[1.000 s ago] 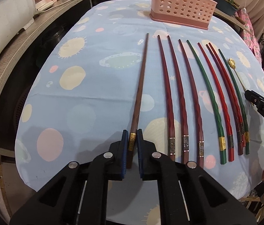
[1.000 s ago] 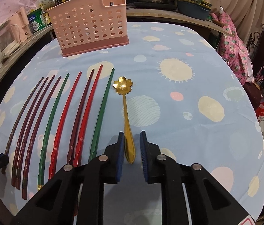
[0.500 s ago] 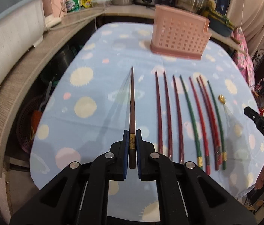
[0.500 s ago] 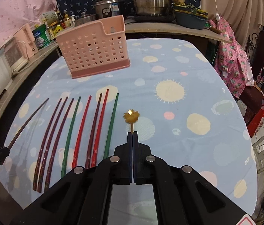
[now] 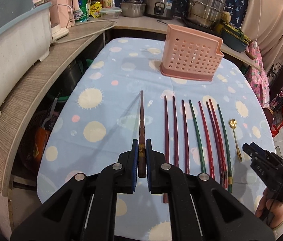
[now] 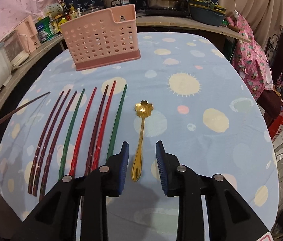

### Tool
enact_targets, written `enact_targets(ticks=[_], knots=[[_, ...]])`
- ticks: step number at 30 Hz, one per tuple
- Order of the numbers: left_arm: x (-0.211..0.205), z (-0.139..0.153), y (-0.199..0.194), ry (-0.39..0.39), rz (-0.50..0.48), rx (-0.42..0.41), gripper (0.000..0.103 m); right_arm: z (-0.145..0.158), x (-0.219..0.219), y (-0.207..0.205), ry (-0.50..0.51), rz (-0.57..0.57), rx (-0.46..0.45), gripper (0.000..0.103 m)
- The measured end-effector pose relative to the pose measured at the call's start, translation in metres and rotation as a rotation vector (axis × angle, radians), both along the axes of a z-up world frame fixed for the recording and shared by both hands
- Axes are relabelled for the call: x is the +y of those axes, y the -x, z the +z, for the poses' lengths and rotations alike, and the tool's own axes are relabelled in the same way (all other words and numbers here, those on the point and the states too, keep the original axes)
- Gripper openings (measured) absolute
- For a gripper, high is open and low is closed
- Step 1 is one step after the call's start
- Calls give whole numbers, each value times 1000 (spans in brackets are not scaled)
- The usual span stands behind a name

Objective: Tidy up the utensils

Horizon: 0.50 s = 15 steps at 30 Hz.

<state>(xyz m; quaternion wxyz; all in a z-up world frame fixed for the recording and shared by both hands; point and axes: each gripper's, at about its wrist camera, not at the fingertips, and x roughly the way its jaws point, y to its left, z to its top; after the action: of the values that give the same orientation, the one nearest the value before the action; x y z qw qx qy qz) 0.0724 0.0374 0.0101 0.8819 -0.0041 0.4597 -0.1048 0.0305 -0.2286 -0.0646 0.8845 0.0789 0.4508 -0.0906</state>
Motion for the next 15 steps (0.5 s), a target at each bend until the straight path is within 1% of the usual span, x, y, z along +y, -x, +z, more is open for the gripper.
enact_targets(ticks=[3,4,6,7,8,11,15], knots=[[-1,-8,5,-7,-6,21,7,-16,1,0,-19,5,34,27],[-1,-11,6,-9,-6,29,7,-18,2,1,-6,7,25,27],[-1,-17,8,-11,-5,44,7,-19,6,2,37,18,20,22],[-1,-19,9,-12,-5,48,7,-19,7,3,42,27,19,20],[-1,-21,10,-13,-5,54,7,-20,8,3,36,33,20,10],[0,-22,11,-13,-4,57,7,-16,6,4,24,33,15,10],[4,-9,9,-2,4,32,7,4,1,7,10,20,-28,10]])
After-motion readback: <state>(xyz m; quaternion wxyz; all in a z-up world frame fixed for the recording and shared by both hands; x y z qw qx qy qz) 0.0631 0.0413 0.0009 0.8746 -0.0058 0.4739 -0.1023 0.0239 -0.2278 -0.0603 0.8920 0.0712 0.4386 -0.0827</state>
